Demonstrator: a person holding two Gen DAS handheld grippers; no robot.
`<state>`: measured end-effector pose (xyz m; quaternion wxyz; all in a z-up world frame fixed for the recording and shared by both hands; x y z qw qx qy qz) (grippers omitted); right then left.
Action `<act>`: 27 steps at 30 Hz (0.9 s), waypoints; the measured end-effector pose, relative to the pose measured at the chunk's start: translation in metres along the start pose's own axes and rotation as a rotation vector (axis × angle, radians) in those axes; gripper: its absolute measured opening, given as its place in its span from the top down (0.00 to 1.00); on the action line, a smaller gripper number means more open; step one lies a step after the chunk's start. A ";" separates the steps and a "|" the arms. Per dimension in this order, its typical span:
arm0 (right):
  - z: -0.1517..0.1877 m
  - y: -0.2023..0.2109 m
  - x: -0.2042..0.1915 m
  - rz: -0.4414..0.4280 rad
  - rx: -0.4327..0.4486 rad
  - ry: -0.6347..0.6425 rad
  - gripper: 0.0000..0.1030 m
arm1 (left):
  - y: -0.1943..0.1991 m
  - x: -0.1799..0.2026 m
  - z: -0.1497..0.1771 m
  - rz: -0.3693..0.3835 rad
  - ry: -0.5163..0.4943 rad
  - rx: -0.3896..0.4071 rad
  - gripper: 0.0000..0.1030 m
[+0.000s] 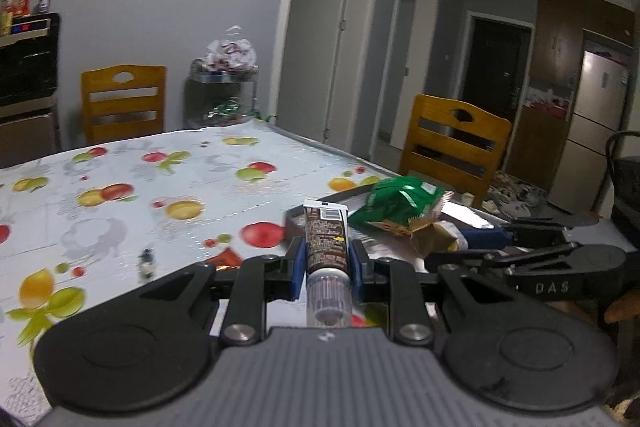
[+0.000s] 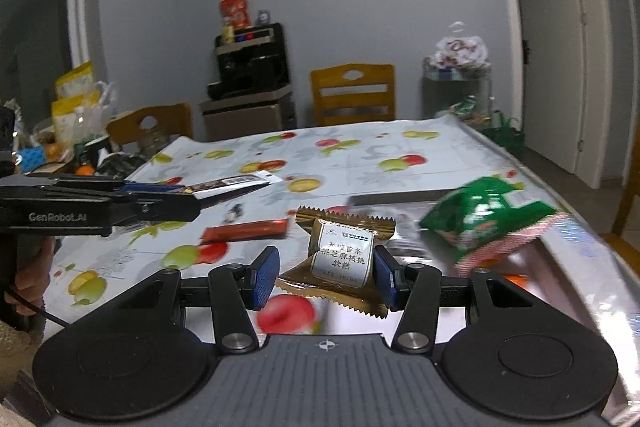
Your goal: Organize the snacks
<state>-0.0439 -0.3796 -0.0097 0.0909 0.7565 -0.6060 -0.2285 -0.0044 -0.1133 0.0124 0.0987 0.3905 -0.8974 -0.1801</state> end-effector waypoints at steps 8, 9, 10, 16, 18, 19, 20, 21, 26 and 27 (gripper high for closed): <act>-0.007 0.030 0.050 0.116 0.052 -0.043 0.50 | -0.022 0.041 -0.010 0.117 -0.053 -0.015 0.81; -0.006 0.033 0.055 0.127 0.054 -0.048 0.50 | -0.025 0.047 -0.011 0.137 -0.060 -0.020 0.81; -0.006 0.036 0.060 0.141 0.054 -0.050 0.50 | -0.028 0.053 -0.010 0.156 -0.068 -0.026 0.81; 0.006 0.039 0.084 0.196 0.017 -0.063 0.51 | -0.050 0.079 -0.004 0.228 -0.102 -0.077 0.81; 0.011 0.038 0.089 0.203 0.001 -0.066 0.50 | -0.061 0.086 -0.001 0.239 -0.107 -0.099 0.81; 0.013 0.037 0.090 0.202 -0.009 -0.068 0.50 | -0.066 0.089 0.000 0.243 -0.107 -0.111 0.81; 0.015 0.037 0.092 0.198 -0.019 -0.070 0.50 | -0.073 0.091 0.001 0.245 -0.106 -0.121 0.81; 0.017 0.037 0.093 0.193 -0.027 -0.072 0.50 | -0.079 0.094 0.002 0.246 -0.109 -0.133 0.81; 0.023 0.034 0.096 0.173 -0.058 -0.085 0.50 | -0.108 0.098 0.005 0.228 -0.138 -0.155 0.81; 0.024 0.032 0.096 0.167 -0.065 -0.089 0.50 | -0.113 0.099 0.004 0.225 -0.148 -0.155 0.81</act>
Point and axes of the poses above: each gripper's, at about its wrist camera, not at the fingertips, and y roughly against the way its jaws point, x to its right, z to its underside, the point moved 3 cm from there along -y, roughly the way its jaws point, and after that the axes turned 6 degrees about -y, right-handed, at the moved point
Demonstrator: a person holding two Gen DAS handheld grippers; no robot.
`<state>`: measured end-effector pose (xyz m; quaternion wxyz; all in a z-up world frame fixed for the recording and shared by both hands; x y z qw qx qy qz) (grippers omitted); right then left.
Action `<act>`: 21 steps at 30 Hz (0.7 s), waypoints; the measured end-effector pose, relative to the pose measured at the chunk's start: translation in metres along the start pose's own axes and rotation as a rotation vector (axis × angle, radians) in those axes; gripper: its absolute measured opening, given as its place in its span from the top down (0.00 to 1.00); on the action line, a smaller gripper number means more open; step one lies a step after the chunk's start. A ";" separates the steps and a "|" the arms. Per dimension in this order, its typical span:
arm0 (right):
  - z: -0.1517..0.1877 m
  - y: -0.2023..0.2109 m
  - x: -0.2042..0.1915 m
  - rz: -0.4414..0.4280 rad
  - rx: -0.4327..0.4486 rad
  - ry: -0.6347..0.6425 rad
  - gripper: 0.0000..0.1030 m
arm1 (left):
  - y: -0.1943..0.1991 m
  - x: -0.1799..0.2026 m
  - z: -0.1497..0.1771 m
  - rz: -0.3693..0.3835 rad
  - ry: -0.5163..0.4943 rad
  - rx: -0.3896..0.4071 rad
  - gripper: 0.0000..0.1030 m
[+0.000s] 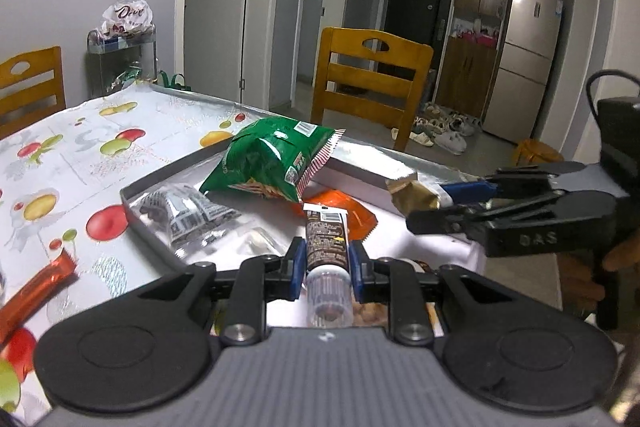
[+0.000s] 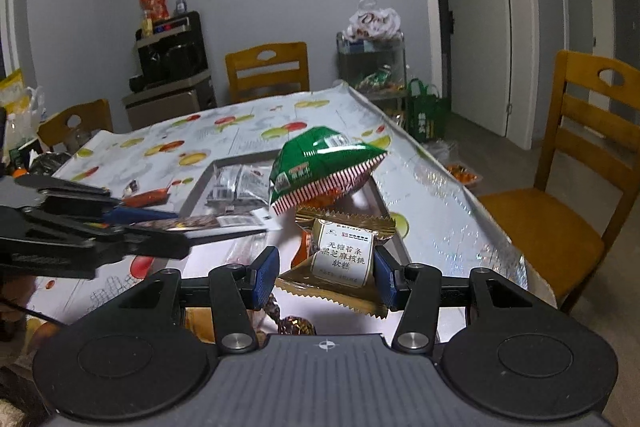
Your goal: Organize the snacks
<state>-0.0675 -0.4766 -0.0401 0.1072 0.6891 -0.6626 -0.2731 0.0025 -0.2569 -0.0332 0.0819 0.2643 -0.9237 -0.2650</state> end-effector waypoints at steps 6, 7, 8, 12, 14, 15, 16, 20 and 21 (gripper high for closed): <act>0.005 -0.009 0.003 -0.007 -0.041 -0.012 0.50 | -0.025 0.005 -0.006 -0.021 -0.063 -0.015 0.81; 0.005 -0.010 0.003 -0.006 -0.045 -0.013 0.50 | -0.027 0.005 -0.007 -0.021 -0.070 -0.015 0.81; 0.005 -0.010 0.003 -0.005 -0.047 -0.013 0.50 | -0.030 0.006 -0.008 -0.023 -0.079 -0.013 0.81; 0.007 -0.011 0.003 0.008 -0.055 -0.001 0.50 | -0.040 0.007 -0.007 -0.023 -0.094 -0.028 0.81; 0.007 -0.011 0.002 0.018 -0.060 0.020 0.50 | -0.042 0.006 -0.005 -0.018 -0.094 -0.037 0.81; 0.008 -0.012 0.002 0.024 -0.067 0.031 0.50 | -0.044 0.006 -0.003 -0.016 -0.092 -0.043 0.81; 0.009 -0.013 0.002 0.029 -0.074 0.040 0.50 | -0.045 0.005 -0.001 -0.015 -0.090 -0.050 0.81; 0.012 -0.015 0.001 0.035 -0.093 0.057 0.50 | -0.049 0.003 0.004 -0.011 -0.077 -0.069 0.81; 0.012 -0.015 0.001 0.037 -0.094 0.059 0.50 | -0.050 0.002 0.004 -0.011 -0.076 -0.072 0.81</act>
Point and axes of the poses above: each gripper's, at about its wrist camera, not at the fingertips, and y roughly against the way its jaws point, x to its right, z to its underside, the point moved 3 cm from there along -y, roughly the way its jaws point, and after that the axes turned 6 degrees about -y, right-handed, at the moved point
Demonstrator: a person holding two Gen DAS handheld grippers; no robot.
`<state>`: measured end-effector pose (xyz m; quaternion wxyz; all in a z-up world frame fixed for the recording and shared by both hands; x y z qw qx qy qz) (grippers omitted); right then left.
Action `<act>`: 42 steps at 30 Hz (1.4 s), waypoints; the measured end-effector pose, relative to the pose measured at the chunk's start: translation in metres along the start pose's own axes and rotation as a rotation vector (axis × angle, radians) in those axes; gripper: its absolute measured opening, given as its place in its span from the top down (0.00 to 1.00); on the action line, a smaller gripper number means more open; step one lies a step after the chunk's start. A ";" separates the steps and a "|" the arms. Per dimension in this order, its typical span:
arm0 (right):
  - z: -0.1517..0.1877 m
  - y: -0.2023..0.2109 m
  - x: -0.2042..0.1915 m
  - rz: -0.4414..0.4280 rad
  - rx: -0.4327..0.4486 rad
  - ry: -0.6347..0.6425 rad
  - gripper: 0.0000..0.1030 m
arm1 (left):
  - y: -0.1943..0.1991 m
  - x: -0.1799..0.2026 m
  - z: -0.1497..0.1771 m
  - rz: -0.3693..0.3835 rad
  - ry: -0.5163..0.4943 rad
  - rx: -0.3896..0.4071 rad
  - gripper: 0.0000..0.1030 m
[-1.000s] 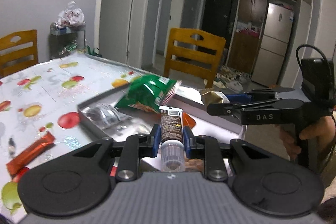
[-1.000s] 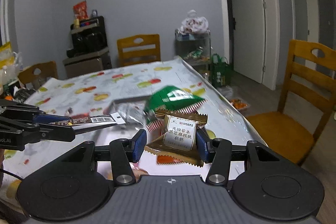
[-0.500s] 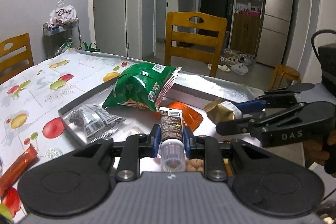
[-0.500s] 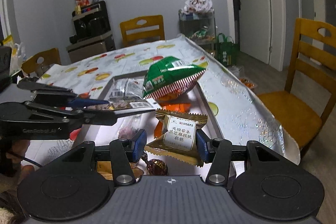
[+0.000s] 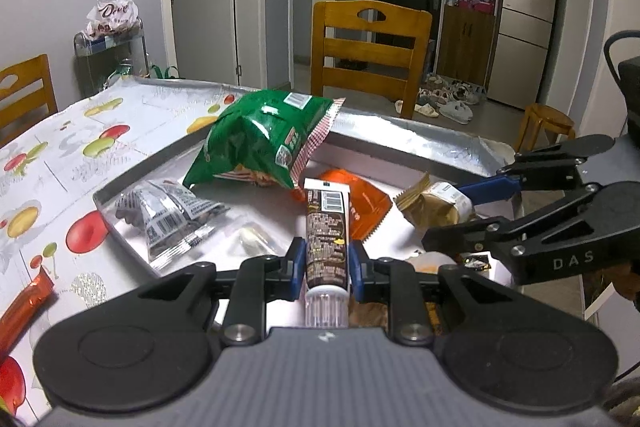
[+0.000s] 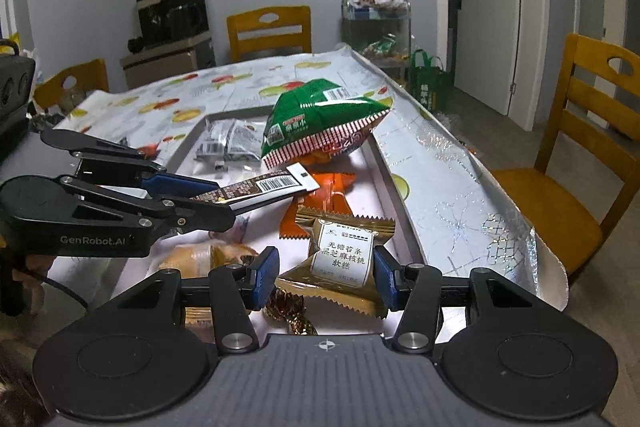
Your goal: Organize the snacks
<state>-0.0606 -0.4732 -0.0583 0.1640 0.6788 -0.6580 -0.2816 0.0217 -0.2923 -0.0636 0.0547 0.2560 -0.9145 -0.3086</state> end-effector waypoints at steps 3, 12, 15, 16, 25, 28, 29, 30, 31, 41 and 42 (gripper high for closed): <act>0.000 -0.001 0.000 0.006 -0.003 0.003 0.50 | -0.001 -0.001 0.000 -0.001 0.004 -0.002 0.81; 0.001 0.001 -0.002 0.022 -0.008 0.049 0.50 | -0.001 0.000 0.003 0.000 -0.004 -0.012 0.81; 0.001 0.001 -0.002 0.022 -0.012 0.051 0.50 | -0.001 0.000 0.005 -0.003 -0.001 -0.017 0.81; 0.002 0.002 -0.002 0.021 -0.012 0.056 0.50 | -0.002 0.000 0.005 -0.003 -0.003 -0.021 0.81; 0.001 0.002 -0.003 0.026 -0.012 0.064 0.49 | -0.005 0.004 0.010 0.015 -0.022 -0.043 0.81; 0.001 0.003 -0.004 0.018 -0.007 0.062 0.47 | -0.005 0.004 0.009 0.013 -0.025 -0.043 0.81; 0.001 0.003 -0.004 0.015 -0.005 0.062 0.47 | -0.005 0.005 0.009 0.012 -0.025 -0.042 0.81; 0.001 0.004 -0.004 0.015 -0.005 0.062 0.47 | -0.005 0.005 0.009 0.011 -0.026 -0.041 0.80; 0.001 0.003 -0.004 0.015 -0.005 0.063 0.46 | -0.004 0.005 0.009 0.011 -0.025 -0.039 0.80; -0.002 0.012 -0.008 -0.002 0.038 0.061 0.13 | 0.012 0.001 0.004 -0.032 -0.001 0.037 0.15; -0.003 0.014 -0.008 -0.006 0.046 0.057 0.10 | 0.016 0.000 0.003 -0.046 0.000 0.053 0.13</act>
Point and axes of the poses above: each gripper's, at about its wrist camera, not at the fingertips, and y roughly against the way its jaws point, x to its right, z to its underside, the point moved 3 cm from there along -y, roughly the way its jaws point, and after that the axes turned 6 degrees about -y, right-handed, at the moved point
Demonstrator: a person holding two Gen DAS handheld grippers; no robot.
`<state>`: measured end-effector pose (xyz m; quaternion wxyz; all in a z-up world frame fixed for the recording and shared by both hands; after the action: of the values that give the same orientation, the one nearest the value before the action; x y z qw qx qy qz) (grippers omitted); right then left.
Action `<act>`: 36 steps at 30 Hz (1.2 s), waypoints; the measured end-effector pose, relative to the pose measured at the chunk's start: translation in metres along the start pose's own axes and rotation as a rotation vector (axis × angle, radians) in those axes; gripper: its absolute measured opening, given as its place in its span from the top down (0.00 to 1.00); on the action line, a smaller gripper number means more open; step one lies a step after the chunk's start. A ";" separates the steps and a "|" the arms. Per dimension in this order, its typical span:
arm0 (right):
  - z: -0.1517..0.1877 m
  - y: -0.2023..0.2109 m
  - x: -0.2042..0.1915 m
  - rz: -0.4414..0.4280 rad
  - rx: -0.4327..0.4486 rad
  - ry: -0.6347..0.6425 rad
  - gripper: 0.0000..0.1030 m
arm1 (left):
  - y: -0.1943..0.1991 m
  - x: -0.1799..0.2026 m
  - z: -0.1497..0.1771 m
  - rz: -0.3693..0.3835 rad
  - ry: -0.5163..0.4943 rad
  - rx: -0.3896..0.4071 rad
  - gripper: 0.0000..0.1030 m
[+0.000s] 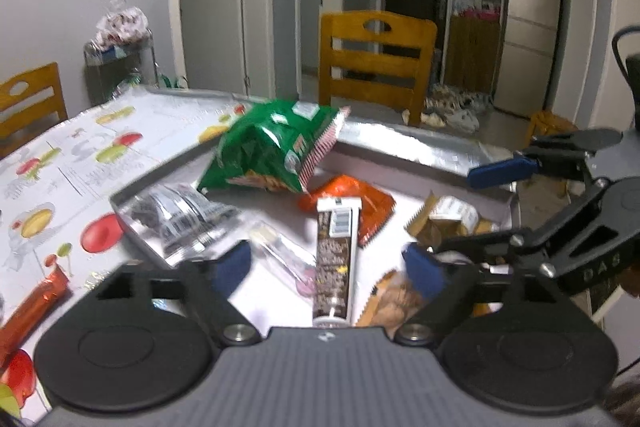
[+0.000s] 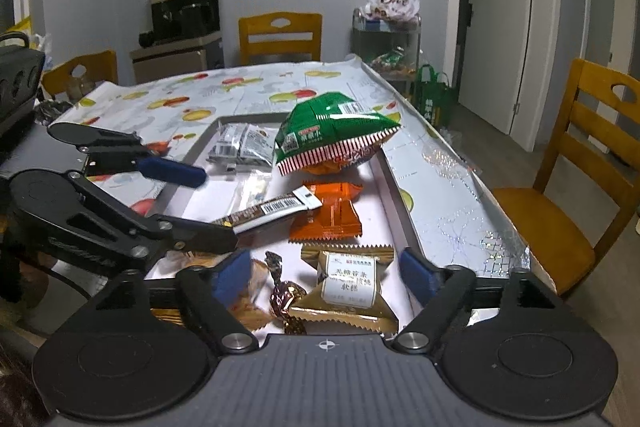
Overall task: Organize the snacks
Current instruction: 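Open both tools to drop the brown tube and gold packet into the box, then withdraw both tools from the box toward the items on the table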
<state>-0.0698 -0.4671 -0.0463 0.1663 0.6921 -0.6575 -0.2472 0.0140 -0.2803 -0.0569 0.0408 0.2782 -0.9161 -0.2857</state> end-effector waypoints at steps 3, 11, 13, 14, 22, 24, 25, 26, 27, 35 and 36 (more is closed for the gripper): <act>-0.004 0.006 0.000 -0.014 0.036 -0.020 0.03 | 0.010 0.000 -0.003 -0.021 -0.021 0.016 0.11; -0.017 0.012 -0.005 -0.029 0.087 -0.054 0.00 | 0.056 -0.016 -0.010 -0.126 -0.072 0.064 0.08; -0.021 0.012 -0.008 -0.024 0.095 -0.064 0.00 | 0.070 -0.028 -0.011 -0.174 -0.074 0.067 0.06; -0.023 0.012 -0.009 -0.021 0.099 -0.070 0.00 | 0.075 -0.036 -0.011 -0.203 -0.074 0.062 0.05; -0.034 0.014 -0.026 -0.038 0.092 -0.132 0.00 | 0.101 -0.119 0.002 -0.417 0.038 -0.006 0.05; -0.037 0.013 -0.033 -0.043 0.084 -0.140 0.00 | 0.105 -0.139 0.008 -0.450 0.082 -0.020 0.05; -0.038 0.012 -0.037 -0.046 0.079 -0.140 0.00 | 0.107 -0.149 0.012 -0.462 0.105 -0.026 0.05; -0.039 0.011 -0.043 -0.050 0.074 -0.137 0.00 | 0.109 -0.157 0.015 -0.471 0.127 -0.028 0.05; -0.040 0.009 -0.048 -0.051 0.069 -0.132 0.00 | 0.112 -0.165 0.018 -0.479 0.146 -0.027 0.05; -0.052 0.002 -0.101 -0.077 0.055 -0.078 0.00 | 0.111 -0.214 0.035 -0.555 0.249 -0.027 0.05; -0.055 0.001 -0.108 -0.086 0.058 -0.073 0.00 | 0.110 -0.218 0.037 -0.558 0.266 -0.027 0.05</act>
<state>-0.0414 -0.3656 0.0127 0.1112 0.7146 -0.6397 -0.2603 0.1353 -0.0703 -0.0093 0.0839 0.5535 -0.7871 -0.2590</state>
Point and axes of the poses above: each gripper's, at about its wrist camera, not at the fingertips, and y roughly against the way its jaws point, x to its right, z to its underside, the point moved 3 cm from there along -y, roughly the way its jaws point, and after that the axes turned 6 degrees about -y, right-handed, at the moved point
